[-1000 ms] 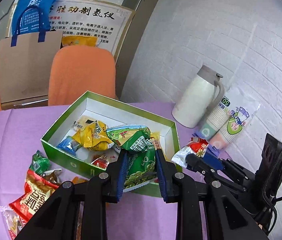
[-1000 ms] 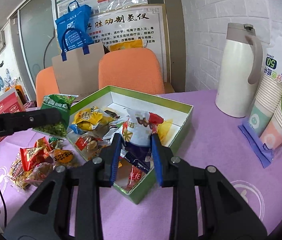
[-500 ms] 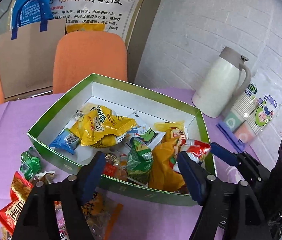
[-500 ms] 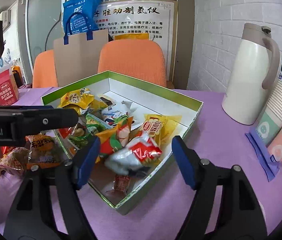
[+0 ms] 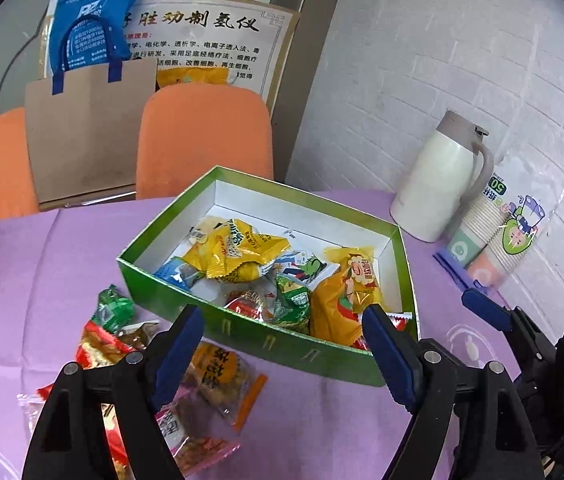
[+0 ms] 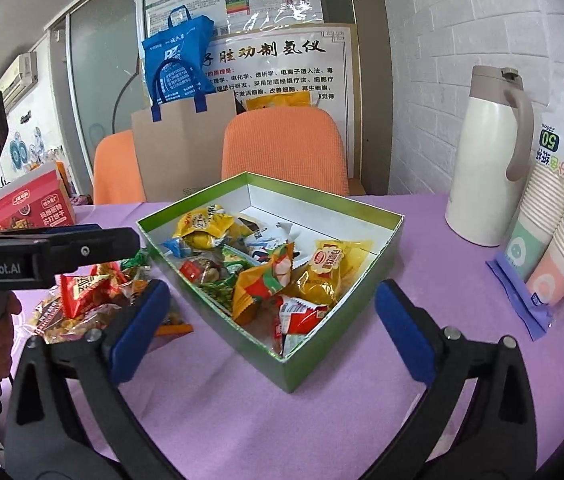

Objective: Organize snacks
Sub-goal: 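Move both tools back toward the remaining snacks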

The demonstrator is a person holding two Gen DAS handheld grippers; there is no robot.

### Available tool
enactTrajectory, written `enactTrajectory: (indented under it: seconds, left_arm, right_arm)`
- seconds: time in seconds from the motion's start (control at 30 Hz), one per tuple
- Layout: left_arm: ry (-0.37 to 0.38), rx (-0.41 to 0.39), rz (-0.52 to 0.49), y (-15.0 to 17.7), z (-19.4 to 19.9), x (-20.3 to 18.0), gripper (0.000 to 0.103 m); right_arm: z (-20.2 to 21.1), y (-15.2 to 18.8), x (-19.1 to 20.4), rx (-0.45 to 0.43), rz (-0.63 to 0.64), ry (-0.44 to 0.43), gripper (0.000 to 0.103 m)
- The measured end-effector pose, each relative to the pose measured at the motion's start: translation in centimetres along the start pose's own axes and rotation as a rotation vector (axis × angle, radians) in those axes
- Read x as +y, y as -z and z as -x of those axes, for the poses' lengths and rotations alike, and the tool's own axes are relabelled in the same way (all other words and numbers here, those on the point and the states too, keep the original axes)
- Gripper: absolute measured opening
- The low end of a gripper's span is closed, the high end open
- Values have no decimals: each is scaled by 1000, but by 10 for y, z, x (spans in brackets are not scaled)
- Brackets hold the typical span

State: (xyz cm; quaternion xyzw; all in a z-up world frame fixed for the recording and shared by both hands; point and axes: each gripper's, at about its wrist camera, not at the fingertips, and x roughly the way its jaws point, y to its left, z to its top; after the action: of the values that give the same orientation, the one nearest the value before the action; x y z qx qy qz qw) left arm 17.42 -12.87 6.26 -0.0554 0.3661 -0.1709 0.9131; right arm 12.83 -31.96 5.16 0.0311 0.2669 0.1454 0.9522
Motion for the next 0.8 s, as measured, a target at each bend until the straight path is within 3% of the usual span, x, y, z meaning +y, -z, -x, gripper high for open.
enactTrajectory:
  seconds: [0.13, 0.3, 0.5, 0.8]
  left_arm:
    - [-7, -33, 11, 16, 28, 2, 85]
    - [-70, -53, 5, 38, 48, 6, 86]
    - [-92, -35, 37, 61, 60, 20, 86]
    - [-144, 11, 161, 104, 82, 78, 86]
  right_arm:
    - [17, 9, 11, -5, -4, -19, 102]
    - [31, 23, 24, -2, -6, -35, 102]
    - [28, 40, 41, 47, -19, -71, 102]
    - [9, 51, 69, 115, -19, -157, 102]
